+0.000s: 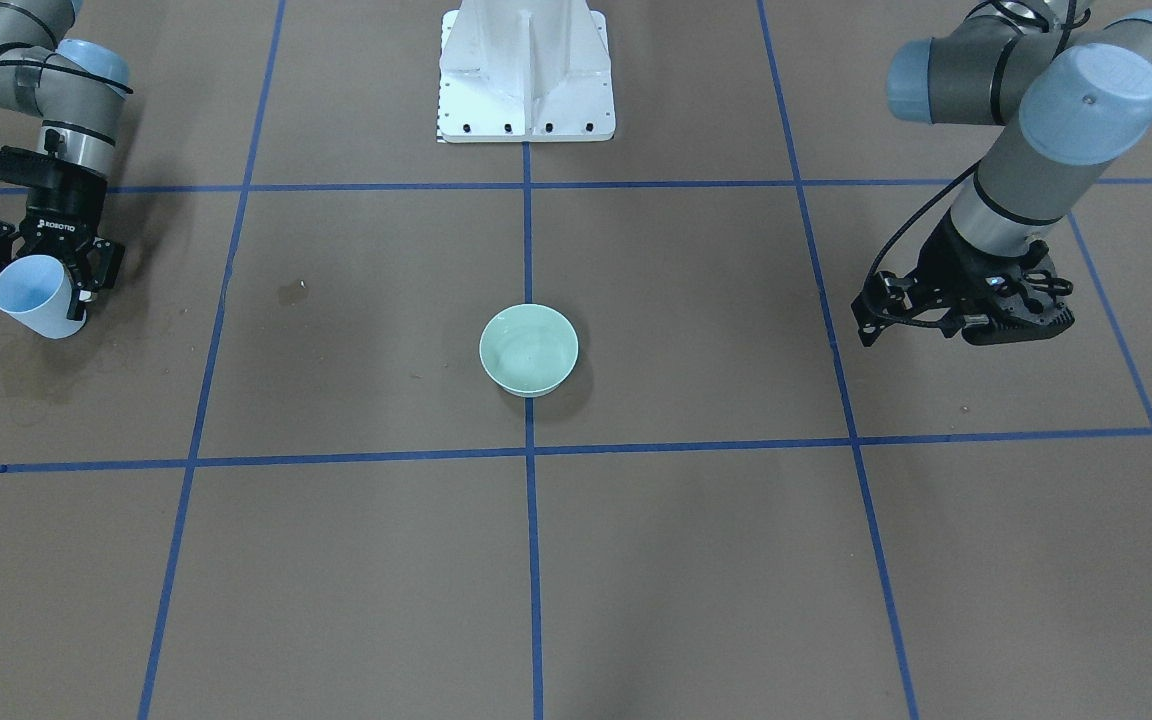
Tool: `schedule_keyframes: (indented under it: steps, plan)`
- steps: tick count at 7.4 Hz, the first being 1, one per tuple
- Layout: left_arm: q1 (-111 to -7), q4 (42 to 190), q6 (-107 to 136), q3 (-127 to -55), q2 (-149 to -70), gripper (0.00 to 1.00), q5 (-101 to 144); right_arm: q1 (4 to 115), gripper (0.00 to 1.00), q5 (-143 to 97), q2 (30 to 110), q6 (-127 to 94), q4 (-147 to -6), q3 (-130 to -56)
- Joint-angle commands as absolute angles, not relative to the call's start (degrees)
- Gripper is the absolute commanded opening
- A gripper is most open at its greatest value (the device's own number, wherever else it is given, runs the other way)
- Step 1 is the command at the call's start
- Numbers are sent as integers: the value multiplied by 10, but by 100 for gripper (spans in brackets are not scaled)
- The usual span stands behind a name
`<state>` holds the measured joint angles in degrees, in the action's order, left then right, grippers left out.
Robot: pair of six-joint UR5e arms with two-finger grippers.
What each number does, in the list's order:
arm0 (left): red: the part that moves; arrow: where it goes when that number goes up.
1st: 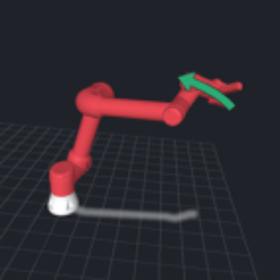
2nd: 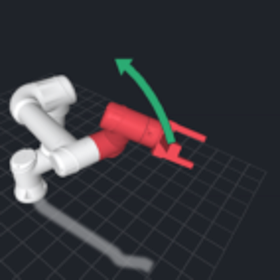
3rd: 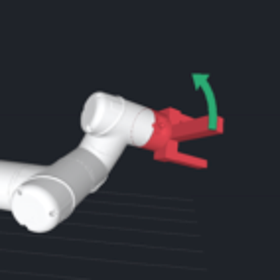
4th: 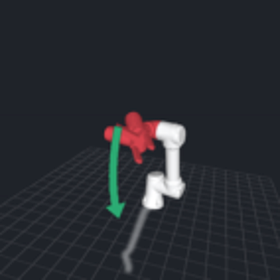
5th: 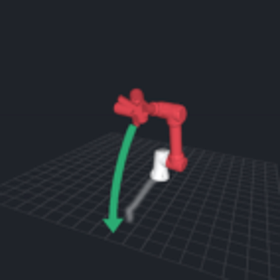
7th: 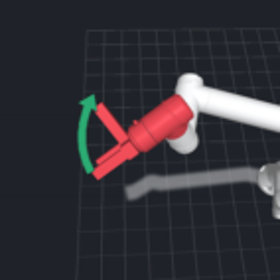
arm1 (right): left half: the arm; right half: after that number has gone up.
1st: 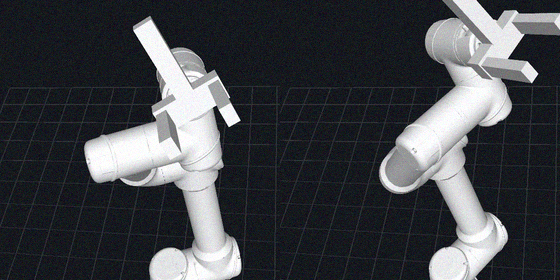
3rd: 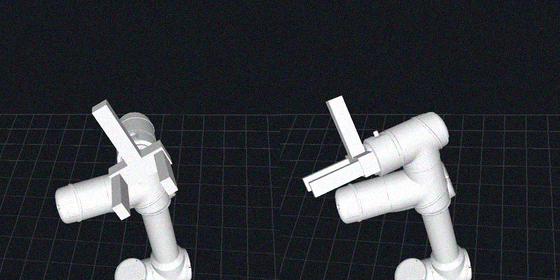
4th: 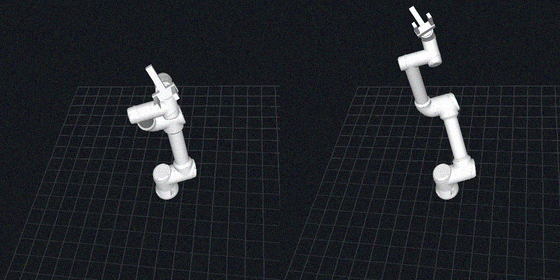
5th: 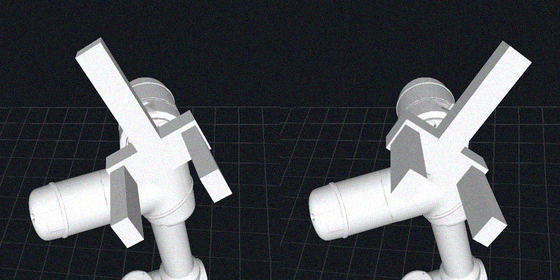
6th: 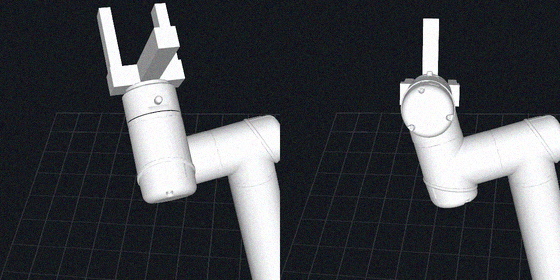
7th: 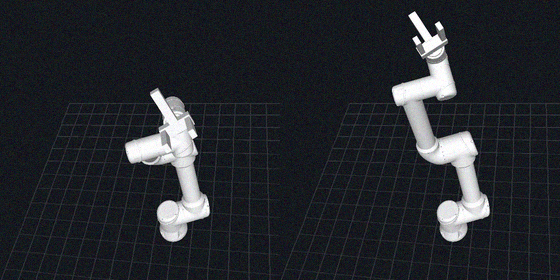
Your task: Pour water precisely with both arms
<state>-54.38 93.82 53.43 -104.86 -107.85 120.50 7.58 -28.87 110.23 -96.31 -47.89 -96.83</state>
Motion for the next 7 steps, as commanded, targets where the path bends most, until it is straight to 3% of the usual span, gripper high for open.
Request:
schedule_keyframes:
  steps: [1, 2, 3, 7]
  plan:
    - [-543, 939, 535, -1049, -1078, 100, 1205, 77, 0, -294, 1102, -962, -476, -981]
    - [-543, 938, 535, -1049, -1078, 100, 1205, 77, 69, -294, 1102, -962, -475, -992]
    - [-543, 938, 535, -1049, -1078, 100, 1205, 77, 100, -294, 1102, -962, -475, -993]
    - [-544, 938, 535, -1049, -1079, 100, 1205, 77, 100, -295, 1102, -962, -475, -1007]
